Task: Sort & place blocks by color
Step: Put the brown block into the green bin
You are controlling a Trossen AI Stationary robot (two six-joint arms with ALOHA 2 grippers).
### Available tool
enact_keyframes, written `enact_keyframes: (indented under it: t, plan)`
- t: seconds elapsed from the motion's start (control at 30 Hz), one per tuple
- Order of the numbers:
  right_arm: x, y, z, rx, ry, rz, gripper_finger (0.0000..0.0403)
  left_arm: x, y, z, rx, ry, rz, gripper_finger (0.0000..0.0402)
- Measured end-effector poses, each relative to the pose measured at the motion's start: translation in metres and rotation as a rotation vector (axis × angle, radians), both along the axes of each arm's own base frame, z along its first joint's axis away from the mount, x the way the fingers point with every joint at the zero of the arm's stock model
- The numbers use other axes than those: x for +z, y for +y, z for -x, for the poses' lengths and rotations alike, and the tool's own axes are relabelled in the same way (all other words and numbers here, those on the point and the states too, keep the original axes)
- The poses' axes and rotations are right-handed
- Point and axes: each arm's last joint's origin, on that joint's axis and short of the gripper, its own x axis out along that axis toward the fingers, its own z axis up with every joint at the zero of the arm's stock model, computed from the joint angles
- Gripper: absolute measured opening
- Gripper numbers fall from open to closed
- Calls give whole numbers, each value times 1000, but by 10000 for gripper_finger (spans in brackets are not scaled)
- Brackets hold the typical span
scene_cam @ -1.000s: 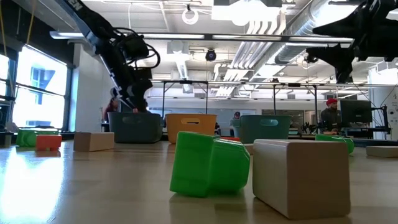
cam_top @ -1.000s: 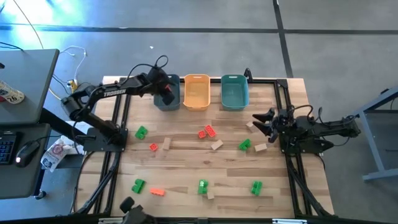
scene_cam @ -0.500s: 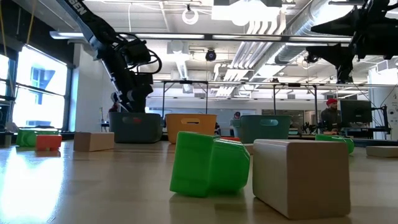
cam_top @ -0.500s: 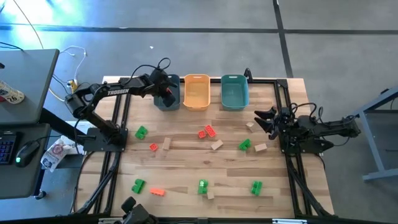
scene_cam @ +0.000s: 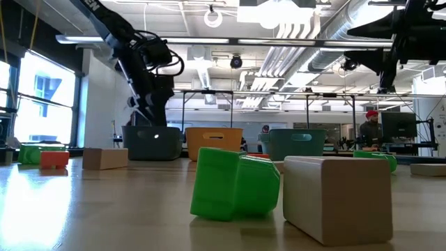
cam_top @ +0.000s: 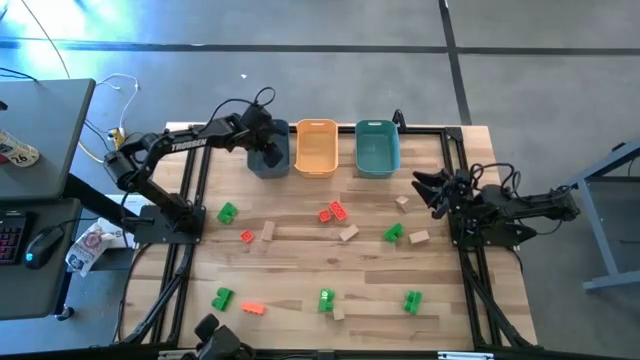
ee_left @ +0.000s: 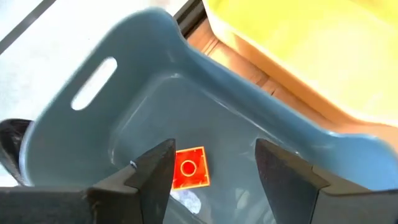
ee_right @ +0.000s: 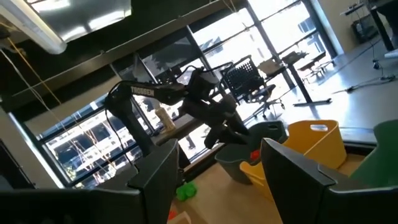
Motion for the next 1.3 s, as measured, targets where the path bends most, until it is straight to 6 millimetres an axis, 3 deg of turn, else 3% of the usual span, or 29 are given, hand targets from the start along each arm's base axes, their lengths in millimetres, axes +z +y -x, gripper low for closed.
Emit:
enact_keyframes:
  t: [0.27,0.43,0.77,1.03,1.3]
  plan:
    - [2,1,-4,-22,26,72,216,20,-11,-8,-58,-18,17,209]
    - [0,2,-11,-18,94,80,216,37,-34,-8,-112,-22,13,209]
    - [31,7,-38,58,292,166,216,68,-82,-8,-194,-79,11,209]
    - [42,13,-68,153,498,195,216,61,-116,-4,-234,-85,69,209]
    - [47,20,-98,265,609,232,216,48,-136,-3,-240,-91,117,209]
